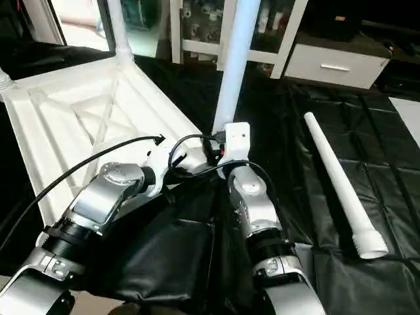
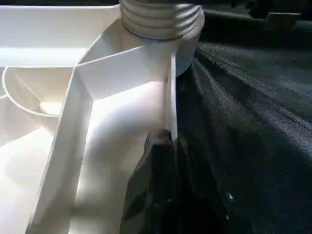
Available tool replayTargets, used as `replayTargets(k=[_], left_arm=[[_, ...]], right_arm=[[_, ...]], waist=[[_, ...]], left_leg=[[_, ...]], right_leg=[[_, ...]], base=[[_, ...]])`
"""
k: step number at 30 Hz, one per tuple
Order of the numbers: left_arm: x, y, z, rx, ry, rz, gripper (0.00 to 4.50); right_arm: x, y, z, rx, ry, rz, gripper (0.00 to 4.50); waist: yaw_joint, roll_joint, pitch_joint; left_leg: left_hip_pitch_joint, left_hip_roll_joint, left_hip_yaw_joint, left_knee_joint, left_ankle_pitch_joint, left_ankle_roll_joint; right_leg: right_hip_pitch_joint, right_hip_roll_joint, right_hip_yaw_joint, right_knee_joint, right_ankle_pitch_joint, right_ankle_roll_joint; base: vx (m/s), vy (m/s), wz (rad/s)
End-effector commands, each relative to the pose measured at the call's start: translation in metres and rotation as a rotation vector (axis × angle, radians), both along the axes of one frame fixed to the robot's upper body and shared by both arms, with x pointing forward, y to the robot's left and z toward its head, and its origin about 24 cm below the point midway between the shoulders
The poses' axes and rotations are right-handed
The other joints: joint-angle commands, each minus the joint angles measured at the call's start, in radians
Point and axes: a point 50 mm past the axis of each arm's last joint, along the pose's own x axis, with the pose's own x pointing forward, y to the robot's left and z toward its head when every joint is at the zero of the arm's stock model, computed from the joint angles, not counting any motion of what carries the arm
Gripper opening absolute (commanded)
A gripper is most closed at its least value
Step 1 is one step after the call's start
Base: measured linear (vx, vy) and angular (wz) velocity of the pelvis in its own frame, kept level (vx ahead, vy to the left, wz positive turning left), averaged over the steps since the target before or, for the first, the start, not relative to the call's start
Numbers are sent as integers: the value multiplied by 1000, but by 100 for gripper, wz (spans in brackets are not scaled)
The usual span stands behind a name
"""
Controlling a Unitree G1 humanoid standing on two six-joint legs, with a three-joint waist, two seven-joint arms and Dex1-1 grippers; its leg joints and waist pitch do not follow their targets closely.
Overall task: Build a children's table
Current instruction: Insert table leg to table base
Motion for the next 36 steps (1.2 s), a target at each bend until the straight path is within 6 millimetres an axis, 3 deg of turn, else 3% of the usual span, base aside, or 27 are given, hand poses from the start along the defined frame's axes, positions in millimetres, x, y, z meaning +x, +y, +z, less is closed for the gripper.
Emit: replayTargets(k=[1, 2, 4, 6, 10, 13, 15, 16, 21, 25, 32, 36], left_arm=[[0, -14, 21, -107, -67, -76, 0], [-1, -9, 20, -98, -67, -88, 0], [-1, -7, 20, -97, -69, -100, 0], [-5, -4, 19, -104, -60, -148, 0], [-10, 1, 14, -103, -50, -196, 0], [-14, 9, 8, -95, -34, -243, 0], [-16, 13, 5, -101, -14, -252, 0], [-18, 15, 5, -107, -12, -261, 0], [-31, 23, 3, -108, -8, -398, 0], [-39, 29, 2, -115, 14, -445, 0], [-48, 31, 4, -130, 26, -506, 0], [-51, 31, 5, -133, 30, -529, 0]], right_arm=[[-13, 12, -27, -6, 134, 85, 383], [-19, 7, -17, 23, 97, 181, 388], [-22, 3, -14, 19, 87, 202, 401], [-26, -12, -9, -10, 65, 222, 419], [-35, -22, -3, 6, 53, 297, 419], [-50, -33, 1, 10, 58, 429, 419], [-56, -43, 1, -3, 66, 459, 419], [-58, -48, 2, -17, 63, 474, 419], [-68, -68, 10, -67, 40, 564, 419], [-75, -80, 18, -113, 42, 671, 419], [-75, -84, 26, -109, 17, 741, 419], [-75, -80, 26, -103, 20, 798, 419]], waist=[[3, -4, -54], [5, -8, -52], [10, -8, -52], [16, -10, -57], [23, -8, -67], [31, 3, -67], [33, -1, -67], [36, 6, -68], [37, 5, -65], [42, 2, -67], [43, 2, -73], [44, 3, -71]], left_leg=[[10, 64, -22, -68, -325, 25], [10, 62, -19, -66, -327, 38], [14, 63, -16, -63, -331, 52], [7, 64, -15, -60, -291, 56], [1, 63, -3, -47, -177, 77], [-1, 64, -2, -42, -140, 107], [0, 64, -1, -42, -149, 108], [2, 64, 0, -41, -166, 105], [1, 67, -2, -44, -219, 88], [2, 67, -1, -39, -194, 101], [2, 66, 1, -29, -142, 132], [2, 66, 0, -29, -173, 119]], right_leg=[[27, -56, 45, -76, -278, -142], [27, -54, 46, -79, -290, -141], [22, -55, 48, -83, -322, -138], [27, -56, 47, -79, -313, -139], [31, -52, 44, -60, -156, -183], [36, -47, 41, -51, -84, -199], [36, -47, 41, -53, -104, -206], [34, -49, 42, -54, -131, -208], [31, -51, 42, -61, -203, -193], [32, -52, 42, -56, -184, -196], [32, -51, 39, -45, -125, -232], [32, -53, 40, -48, -172, -225]], base=[[0, 0, 0], [0, 0, 0], [0, 0, 0], [0, 0, 0], [0, 0, 0], [0, 0, 0], [0, 0, 0], [0, 0, 0], [0, 0, 0], [0, 0, 0], [0, 0, 0], [0, 0, 0]])
